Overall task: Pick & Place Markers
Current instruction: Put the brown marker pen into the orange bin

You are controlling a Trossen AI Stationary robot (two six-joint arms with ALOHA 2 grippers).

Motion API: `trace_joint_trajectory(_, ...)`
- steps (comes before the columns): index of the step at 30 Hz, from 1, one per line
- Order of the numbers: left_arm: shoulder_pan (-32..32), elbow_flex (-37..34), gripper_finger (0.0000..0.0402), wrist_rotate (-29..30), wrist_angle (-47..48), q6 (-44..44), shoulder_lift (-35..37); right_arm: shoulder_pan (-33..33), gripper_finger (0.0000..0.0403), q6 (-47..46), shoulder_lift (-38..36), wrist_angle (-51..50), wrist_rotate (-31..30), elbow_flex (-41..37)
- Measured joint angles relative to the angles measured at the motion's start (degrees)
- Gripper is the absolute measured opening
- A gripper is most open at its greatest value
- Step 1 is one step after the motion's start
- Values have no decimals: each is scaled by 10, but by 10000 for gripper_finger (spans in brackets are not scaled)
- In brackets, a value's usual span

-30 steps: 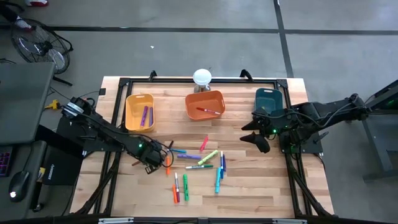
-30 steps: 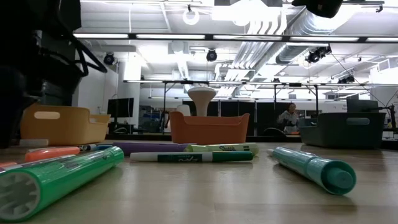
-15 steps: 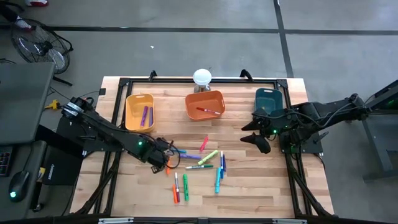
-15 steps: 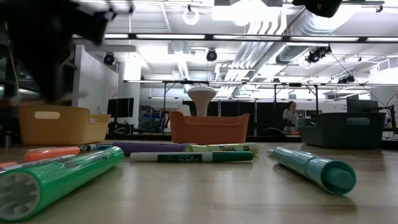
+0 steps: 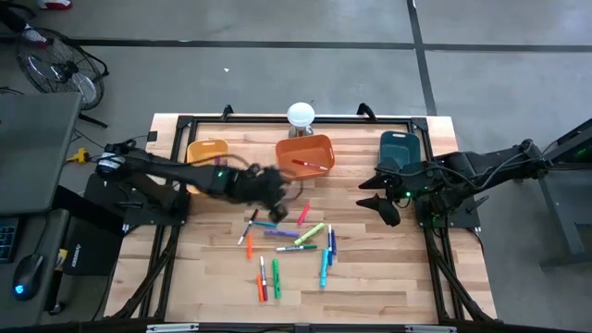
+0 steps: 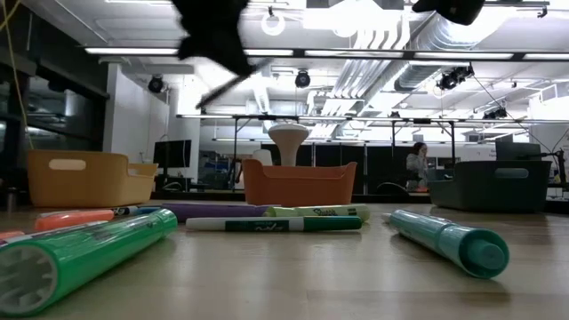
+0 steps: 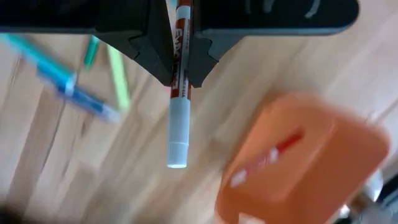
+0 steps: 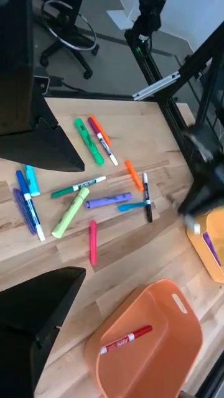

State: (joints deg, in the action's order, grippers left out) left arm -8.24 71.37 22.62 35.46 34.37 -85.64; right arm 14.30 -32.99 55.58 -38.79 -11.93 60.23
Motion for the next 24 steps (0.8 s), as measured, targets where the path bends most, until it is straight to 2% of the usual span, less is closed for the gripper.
trace_joint_trajectory(5, 78, 38, 19, -49, -69, -69, -38, 0, 252, 23, 0, 0, -17, 0)
trace_joint_trajectory(12, 151, 130, 19, -92, -84, -147, -127, 0, 252, 62, 0, 0, -17, 0)
trace_joint_trajectory(16, 178, 202, 19, -111, -46, -204, -180, 0, 252, 77, 0, -4, -17, 0)
trace_joint_trajectory(20, 198, 278, 18, -120, 45, -255, -240, 0, 252, 77, 0, -4, -19, 0)
trace_joint_trajectory(24, 214, 348, 17, -133, 115, -305, -287, 0, 252, 58, 0, -10, -48, 0)
